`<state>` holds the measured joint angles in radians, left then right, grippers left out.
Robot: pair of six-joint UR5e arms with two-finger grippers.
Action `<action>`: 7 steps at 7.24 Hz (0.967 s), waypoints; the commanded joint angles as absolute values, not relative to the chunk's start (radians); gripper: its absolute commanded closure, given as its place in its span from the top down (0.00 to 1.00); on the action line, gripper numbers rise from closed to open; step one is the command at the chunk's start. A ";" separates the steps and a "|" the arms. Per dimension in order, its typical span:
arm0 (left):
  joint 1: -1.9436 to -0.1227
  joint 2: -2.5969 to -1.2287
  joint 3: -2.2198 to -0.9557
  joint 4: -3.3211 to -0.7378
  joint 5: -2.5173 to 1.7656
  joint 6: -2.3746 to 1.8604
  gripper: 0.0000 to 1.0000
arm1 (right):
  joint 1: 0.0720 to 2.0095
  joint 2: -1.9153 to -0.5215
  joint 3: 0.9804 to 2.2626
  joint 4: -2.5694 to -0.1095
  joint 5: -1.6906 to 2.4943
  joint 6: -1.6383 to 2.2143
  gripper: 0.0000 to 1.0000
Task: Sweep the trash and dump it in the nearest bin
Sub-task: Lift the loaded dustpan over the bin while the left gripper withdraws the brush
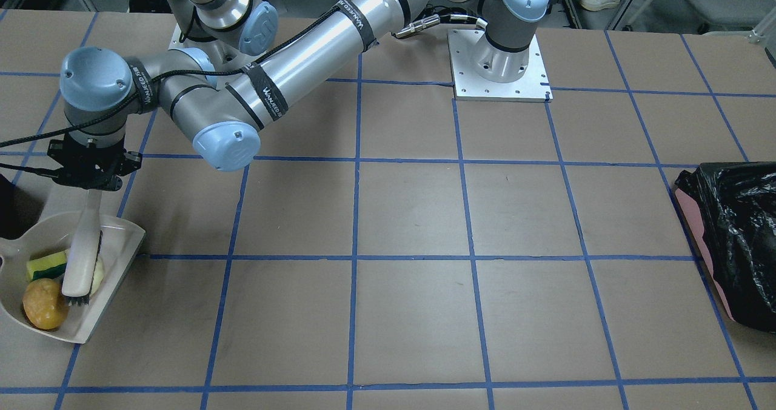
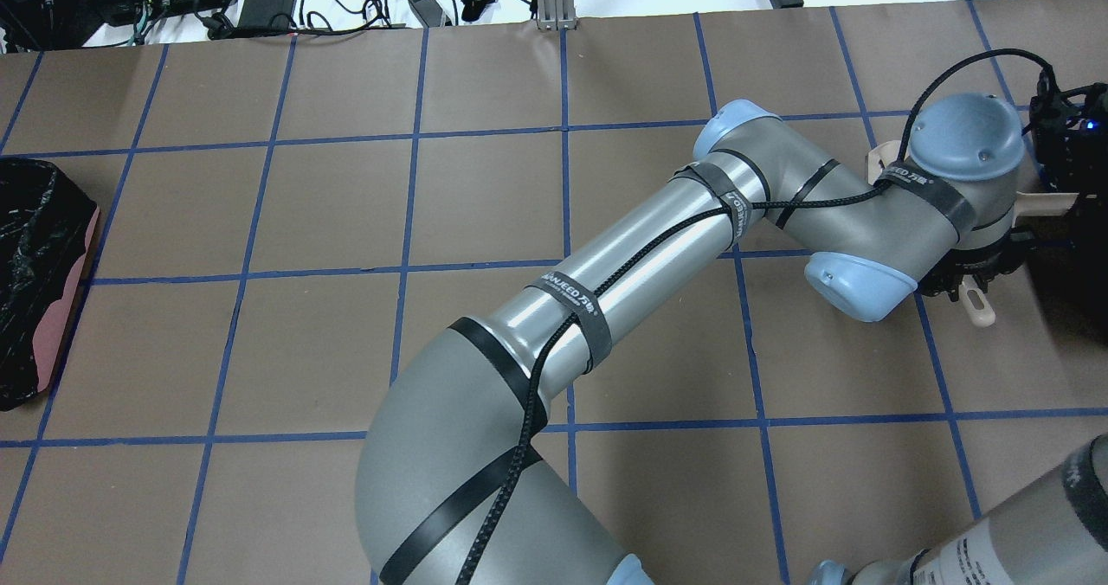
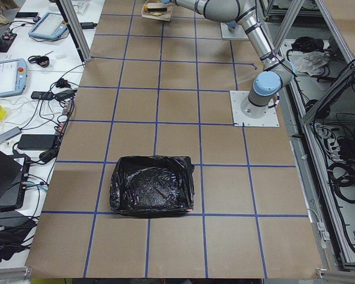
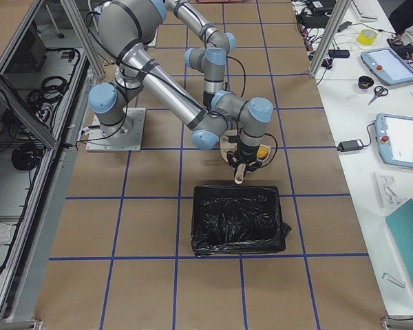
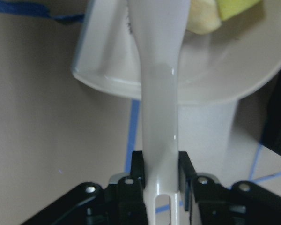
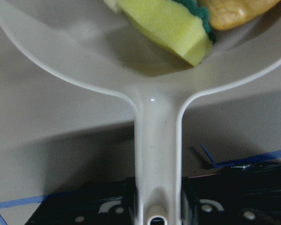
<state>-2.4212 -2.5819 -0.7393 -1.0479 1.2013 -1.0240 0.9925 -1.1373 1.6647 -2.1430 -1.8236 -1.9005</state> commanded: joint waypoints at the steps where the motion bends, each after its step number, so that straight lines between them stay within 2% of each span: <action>1: -2.412 -2.524 -0.797 -1.077 1.206 -0.991 0.00 | 0.991 -1.140 1.667 -2.143 -1.795 -1.905 0.00; 4: -2.260 -2.369 -0.914 -1.328 1.288 -0.792 0.00 | 0.925 -1.149 1.651 -2.138 -1.703 -1.916 0.00; 7: -2.107 -2.183 -1.143 -1.420 1.403 -0.585 0.00 | 0.910 -1.253 1.643 -2.094 -1.695 -1.916 0.00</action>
